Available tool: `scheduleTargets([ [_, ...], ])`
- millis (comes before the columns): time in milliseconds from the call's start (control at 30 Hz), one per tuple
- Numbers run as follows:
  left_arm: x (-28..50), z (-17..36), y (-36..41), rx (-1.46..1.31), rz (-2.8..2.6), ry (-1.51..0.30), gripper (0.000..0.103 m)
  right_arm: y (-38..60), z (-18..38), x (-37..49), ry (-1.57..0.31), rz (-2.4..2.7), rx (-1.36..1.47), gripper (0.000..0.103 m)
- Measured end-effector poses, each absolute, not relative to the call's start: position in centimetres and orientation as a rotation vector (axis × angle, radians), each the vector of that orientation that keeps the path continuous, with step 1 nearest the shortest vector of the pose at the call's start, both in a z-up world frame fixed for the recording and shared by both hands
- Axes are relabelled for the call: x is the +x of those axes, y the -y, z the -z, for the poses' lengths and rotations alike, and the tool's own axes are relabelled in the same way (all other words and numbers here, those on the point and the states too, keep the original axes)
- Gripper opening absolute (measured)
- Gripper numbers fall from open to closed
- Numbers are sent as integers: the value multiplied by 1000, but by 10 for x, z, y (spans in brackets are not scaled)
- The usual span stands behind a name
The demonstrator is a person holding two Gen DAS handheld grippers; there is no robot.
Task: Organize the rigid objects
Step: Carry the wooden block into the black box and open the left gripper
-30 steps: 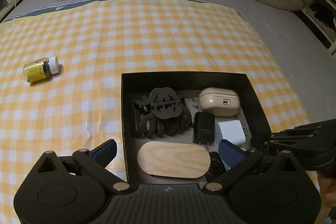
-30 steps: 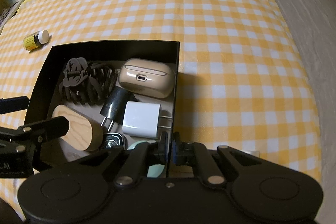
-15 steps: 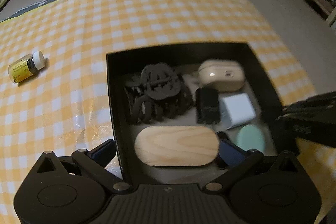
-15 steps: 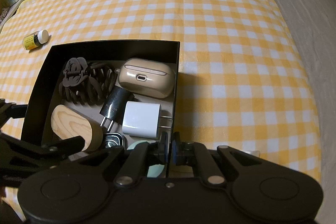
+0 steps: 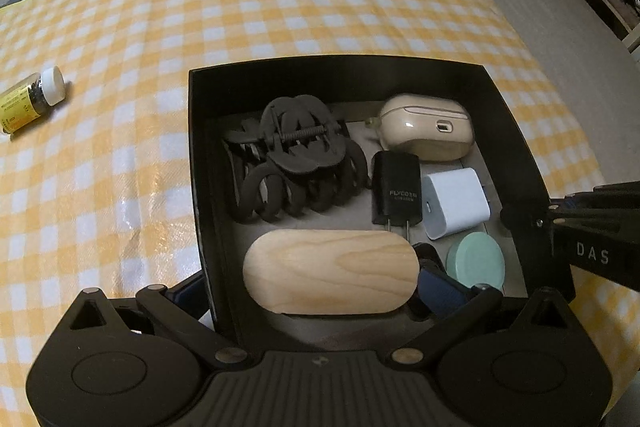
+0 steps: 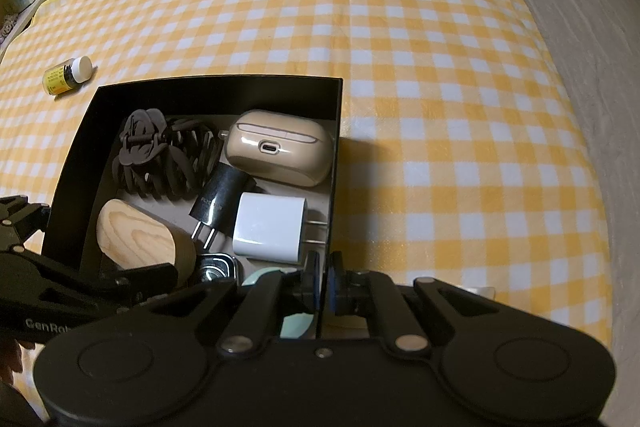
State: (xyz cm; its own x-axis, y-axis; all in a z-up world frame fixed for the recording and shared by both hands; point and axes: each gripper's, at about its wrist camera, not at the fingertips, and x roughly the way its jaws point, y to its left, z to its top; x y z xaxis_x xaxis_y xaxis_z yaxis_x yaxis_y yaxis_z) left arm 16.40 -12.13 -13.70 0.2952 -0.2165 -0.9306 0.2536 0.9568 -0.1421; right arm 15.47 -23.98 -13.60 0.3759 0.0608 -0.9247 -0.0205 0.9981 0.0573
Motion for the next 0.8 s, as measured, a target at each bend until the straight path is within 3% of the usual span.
scheduleTargets([
  [333, 174, 136, 124, 159, 255, -1144, 103, 240, 136, 155, -1185, -54, 39, 5],
  [800, 163, 101, 109, 51, 328, -1113, 103, 240, 136, 156, -1186, -54, 40, 5],
])
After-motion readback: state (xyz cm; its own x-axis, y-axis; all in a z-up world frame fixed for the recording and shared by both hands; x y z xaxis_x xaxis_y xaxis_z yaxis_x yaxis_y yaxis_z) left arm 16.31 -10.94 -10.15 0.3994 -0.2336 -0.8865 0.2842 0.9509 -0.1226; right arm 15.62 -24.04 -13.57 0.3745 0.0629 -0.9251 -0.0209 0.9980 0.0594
